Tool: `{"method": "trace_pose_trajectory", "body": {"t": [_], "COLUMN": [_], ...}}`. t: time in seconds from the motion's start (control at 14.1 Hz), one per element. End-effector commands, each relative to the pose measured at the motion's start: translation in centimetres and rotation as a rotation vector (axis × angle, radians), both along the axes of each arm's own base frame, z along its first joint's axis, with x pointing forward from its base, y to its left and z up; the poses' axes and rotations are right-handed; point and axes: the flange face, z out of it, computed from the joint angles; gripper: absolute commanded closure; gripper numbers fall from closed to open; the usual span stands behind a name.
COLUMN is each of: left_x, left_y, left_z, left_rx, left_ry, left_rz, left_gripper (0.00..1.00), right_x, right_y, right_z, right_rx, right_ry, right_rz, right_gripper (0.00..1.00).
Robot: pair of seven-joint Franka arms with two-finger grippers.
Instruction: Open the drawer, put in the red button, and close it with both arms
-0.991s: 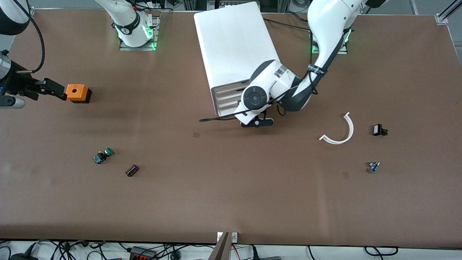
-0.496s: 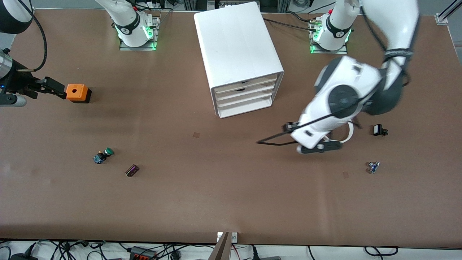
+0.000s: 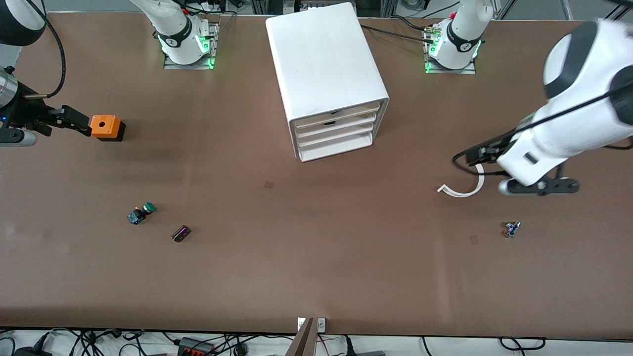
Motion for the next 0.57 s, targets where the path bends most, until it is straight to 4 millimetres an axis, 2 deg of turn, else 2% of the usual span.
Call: {"method": "trace_pose_trajectory", "body": {"t": [0.0,0.14,0.21,0.28,0.42,0.5], "left_x": [-4.2,-6.1,-6.9,-7.4,-7.2,-7.0], "left_y": [3.9,6.7,6.6,7.1,8.5,8.3], "left_z": [1.5,1.7,2.0,1.4,1.0,1.4], "left_rx": [-0.014,-0.016,-0.017,-0.014,-0.017,-0.017], "left_ry": [-0.012,-0.084,-0.11,-0.101,-0.156,-0.181], "left_rz": [-0.074,-0.102,-0.111,-0.088,-0.059,-0.069], "left_gripper": [0.0,0.0,0.0,0.0,0.0,0.0], "right_x": [-0.6,-0.8,-0.9,-0.9,-0.9,-1.0], "right_y": [0.3,0.3,0.5,0.5,0.5,0.5], "right_z": [1.1,1.2,1.2,1.2,1.2,1.2], "right_rx": [-0.017,-0.015,-0.01,-0.01,-0.01,-0.01], "right_ry": [-0.019,-0.01,-0.002,-0.001,0.005,0.007], "right_rz": [0.006,0.003,-0.003,-0.004,-0.005,-0.003], "right_gripper": [0.0,0.0,0.0,0.0,0.0,0.0]}}
